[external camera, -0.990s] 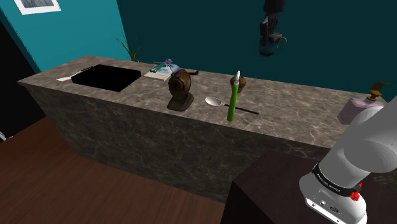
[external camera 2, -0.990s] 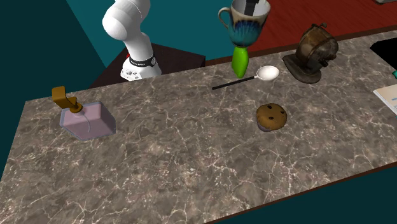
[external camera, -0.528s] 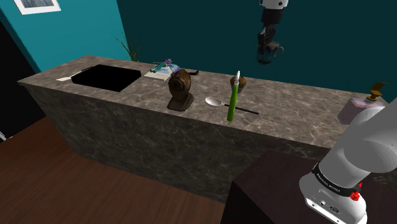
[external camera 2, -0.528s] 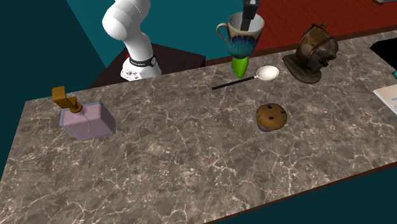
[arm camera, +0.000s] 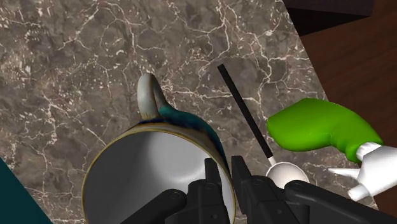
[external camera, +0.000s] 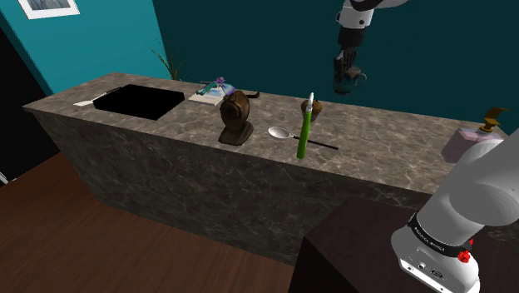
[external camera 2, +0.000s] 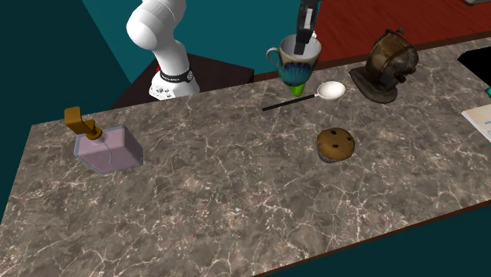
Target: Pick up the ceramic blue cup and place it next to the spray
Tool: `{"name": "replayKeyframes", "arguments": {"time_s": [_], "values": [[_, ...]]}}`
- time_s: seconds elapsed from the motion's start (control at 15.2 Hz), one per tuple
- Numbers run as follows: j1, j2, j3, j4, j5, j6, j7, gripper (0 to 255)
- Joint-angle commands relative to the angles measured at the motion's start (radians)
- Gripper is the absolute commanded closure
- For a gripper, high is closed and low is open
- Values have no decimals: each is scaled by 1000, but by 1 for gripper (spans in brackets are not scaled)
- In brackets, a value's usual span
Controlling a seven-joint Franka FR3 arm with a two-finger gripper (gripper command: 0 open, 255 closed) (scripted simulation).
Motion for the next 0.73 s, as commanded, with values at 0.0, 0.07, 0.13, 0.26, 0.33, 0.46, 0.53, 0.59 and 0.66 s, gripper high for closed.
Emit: {"name": "replayKeyframes", "arguments": {"time_s": [0.0,0.07,0.13,0.26,0.33,0.46,0.53,0.59,0.66], "values": [[0,-1,-1,-28,-1,28,2,255],[-1,0,-1,-41,-1,42,2,255],[-1,0,-2,-54,-2,55,3,255],[-1,2,-3,-79,-2,82,3,255],[-2,4,-4,-92,-3,96,4,255],[-2,7,-5,-115,-3,123,4,255],[-2,9,-6,-127,-3,136,4,255],[-3,11,-7,-139,-3,150,4,255],[-3,13,-8,-150,-3,164,5,255]]}}
